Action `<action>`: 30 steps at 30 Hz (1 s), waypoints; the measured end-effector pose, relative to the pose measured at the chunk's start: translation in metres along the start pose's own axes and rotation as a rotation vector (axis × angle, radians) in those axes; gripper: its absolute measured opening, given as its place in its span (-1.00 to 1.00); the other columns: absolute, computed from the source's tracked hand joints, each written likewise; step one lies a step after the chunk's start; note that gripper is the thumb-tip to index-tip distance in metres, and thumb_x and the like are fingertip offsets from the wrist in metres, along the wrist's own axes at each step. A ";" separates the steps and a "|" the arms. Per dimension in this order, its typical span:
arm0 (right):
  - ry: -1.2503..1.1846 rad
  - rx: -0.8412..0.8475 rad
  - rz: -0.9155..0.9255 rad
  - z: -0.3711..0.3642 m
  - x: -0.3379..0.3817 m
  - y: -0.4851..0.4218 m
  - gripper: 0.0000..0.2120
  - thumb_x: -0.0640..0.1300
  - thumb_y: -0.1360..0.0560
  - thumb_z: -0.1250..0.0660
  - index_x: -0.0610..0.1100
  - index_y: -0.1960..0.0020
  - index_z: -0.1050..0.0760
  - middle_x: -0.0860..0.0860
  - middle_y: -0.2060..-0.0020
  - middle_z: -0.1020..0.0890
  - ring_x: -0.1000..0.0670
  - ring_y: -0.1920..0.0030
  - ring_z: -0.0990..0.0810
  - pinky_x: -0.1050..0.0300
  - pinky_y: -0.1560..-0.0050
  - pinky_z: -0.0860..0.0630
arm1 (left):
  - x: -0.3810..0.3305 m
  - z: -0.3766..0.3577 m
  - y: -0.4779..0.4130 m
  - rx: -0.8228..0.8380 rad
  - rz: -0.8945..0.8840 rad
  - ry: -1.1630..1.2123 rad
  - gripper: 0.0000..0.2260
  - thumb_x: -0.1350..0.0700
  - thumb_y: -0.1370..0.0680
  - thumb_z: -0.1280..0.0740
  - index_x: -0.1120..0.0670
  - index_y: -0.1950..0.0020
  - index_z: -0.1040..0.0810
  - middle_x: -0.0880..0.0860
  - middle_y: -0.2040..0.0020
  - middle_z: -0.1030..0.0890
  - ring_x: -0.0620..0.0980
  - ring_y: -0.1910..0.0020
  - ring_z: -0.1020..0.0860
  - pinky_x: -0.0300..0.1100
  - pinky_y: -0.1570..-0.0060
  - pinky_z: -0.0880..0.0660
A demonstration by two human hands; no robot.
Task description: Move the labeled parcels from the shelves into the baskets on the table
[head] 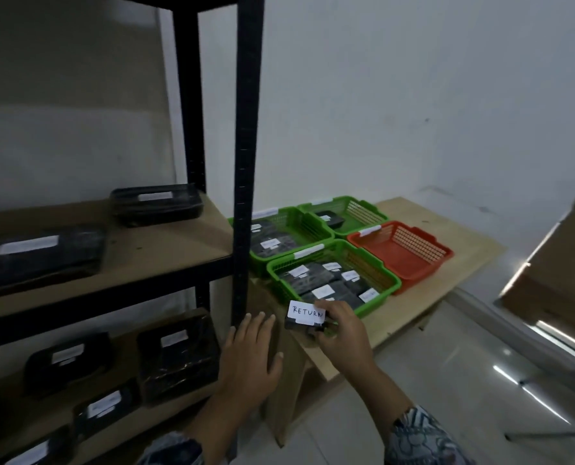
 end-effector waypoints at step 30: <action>-0.087 0.172 -0.009 -0.032 -0.188 -0.303 -0.56 -0.38 -0.28 -0.36 -0.13 -0.13 -0.52 0.02 0.00 -0.47 -0.06 -0.05 -0.54 -0.04 -0.04 -0.56 | 0.015 -0.121 -0.307 -0.008 0.228 0.019 -0.45 -0.13 -0.46 -0.18 0.07 -0.41 -0.36 0.09 -0.40 -0.38 0.15 -0.41 -0.29 0.14 -0.31 -0.31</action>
Point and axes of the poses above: each hand's wrist, its own y-axis away from the middle knuckle, its own z-axis out of the back of the hand, x = y × z, the point moved 7 cm from there along -y, towards the middle knuckle
